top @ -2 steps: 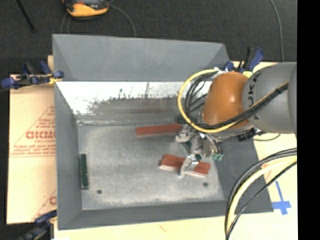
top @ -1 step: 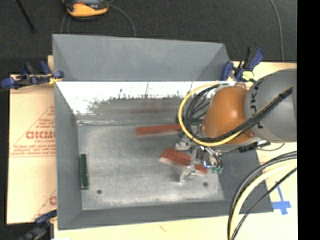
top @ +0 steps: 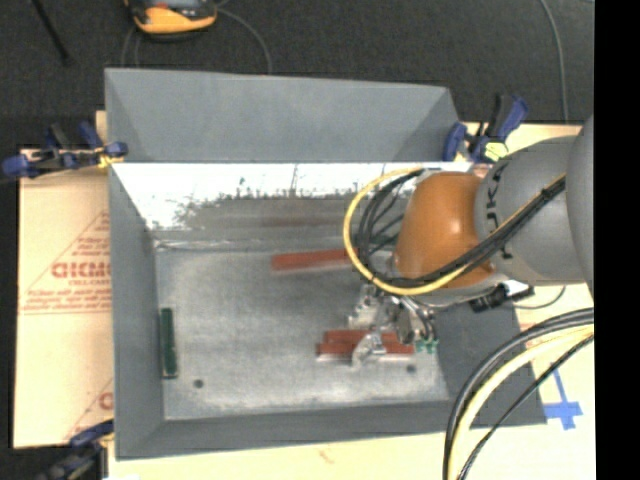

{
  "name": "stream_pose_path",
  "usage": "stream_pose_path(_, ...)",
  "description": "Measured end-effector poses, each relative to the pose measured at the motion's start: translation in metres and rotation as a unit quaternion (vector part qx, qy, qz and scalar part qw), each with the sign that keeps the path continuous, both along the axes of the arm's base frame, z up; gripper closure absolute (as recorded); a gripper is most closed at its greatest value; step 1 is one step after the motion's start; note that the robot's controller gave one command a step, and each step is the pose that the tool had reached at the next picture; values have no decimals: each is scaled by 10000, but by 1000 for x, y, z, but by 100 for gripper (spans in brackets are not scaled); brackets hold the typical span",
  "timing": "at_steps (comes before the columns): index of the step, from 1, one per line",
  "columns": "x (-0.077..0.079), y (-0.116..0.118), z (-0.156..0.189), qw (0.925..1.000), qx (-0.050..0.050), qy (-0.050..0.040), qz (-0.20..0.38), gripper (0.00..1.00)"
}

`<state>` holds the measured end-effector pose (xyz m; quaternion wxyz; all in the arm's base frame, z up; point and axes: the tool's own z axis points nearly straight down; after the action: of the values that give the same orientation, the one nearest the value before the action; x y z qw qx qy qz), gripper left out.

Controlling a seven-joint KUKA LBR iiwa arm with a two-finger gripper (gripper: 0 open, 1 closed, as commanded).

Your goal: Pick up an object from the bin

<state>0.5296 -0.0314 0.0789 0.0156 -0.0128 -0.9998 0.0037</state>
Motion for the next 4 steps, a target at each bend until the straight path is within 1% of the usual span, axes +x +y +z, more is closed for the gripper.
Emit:
stream_pose_path(1, 5, 3, 0, 10000, 0, -12, -3, 100)
stream_pose_path(2, 4, 2, 3, 10000, 7, -59, -14, 100)
stream_pose_path(3, 3, 3, 12, 9999, 19, -131, -24, 100)
stream_pose_path(4, 4, 3, 31, 9999, 25, -151, -22, 100)
